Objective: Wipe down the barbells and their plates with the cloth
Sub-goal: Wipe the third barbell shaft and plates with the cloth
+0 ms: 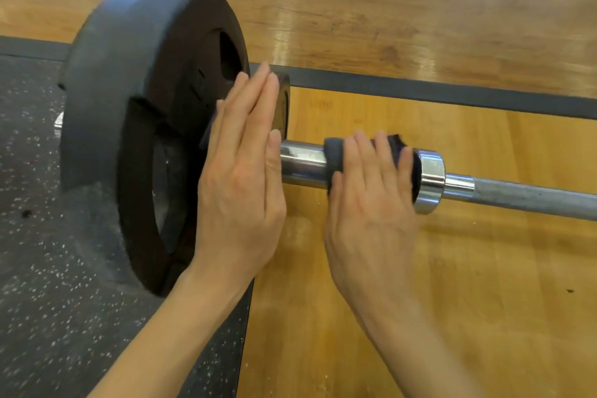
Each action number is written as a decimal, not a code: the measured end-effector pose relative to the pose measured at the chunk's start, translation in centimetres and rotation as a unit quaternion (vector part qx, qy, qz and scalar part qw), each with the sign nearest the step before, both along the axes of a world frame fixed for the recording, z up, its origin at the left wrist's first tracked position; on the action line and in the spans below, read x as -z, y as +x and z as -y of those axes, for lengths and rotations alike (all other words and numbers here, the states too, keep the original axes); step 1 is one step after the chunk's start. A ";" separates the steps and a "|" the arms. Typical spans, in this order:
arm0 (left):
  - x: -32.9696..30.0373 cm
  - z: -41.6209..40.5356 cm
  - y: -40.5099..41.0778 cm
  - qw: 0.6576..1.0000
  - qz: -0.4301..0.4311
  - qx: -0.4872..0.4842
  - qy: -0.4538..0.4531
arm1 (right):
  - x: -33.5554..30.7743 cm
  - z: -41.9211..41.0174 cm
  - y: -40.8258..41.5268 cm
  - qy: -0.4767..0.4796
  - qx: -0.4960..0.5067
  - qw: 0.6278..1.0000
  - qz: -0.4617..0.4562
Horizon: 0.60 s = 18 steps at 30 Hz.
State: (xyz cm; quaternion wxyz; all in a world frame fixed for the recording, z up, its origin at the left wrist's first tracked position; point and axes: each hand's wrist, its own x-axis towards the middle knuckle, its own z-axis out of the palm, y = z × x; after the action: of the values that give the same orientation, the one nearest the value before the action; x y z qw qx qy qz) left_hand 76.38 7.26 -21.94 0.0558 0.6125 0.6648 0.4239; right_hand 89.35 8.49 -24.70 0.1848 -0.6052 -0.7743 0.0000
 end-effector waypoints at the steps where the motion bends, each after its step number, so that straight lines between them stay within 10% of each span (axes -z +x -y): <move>1: 0.2 0.5 0.1 1.000 0.000 -0.001 0.005 | 0.0 0.2 -1.5 -0.006 -0.024 1.000 -0.007; 18: -3.0 3.0 0.2 0.999 -0.024 -0.014 -0.043 | -1.7 2.0 1.1 -0.057 -0.068 0.996 0.025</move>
State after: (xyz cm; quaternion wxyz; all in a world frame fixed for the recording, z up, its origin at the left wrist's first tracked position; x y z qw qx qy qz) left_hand 76.56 4.24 -18.92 0.0607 0.6103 0.6920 0.3809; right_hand 90.44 6.47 -22.98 0.1302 -0.5601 -0.8171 0.0412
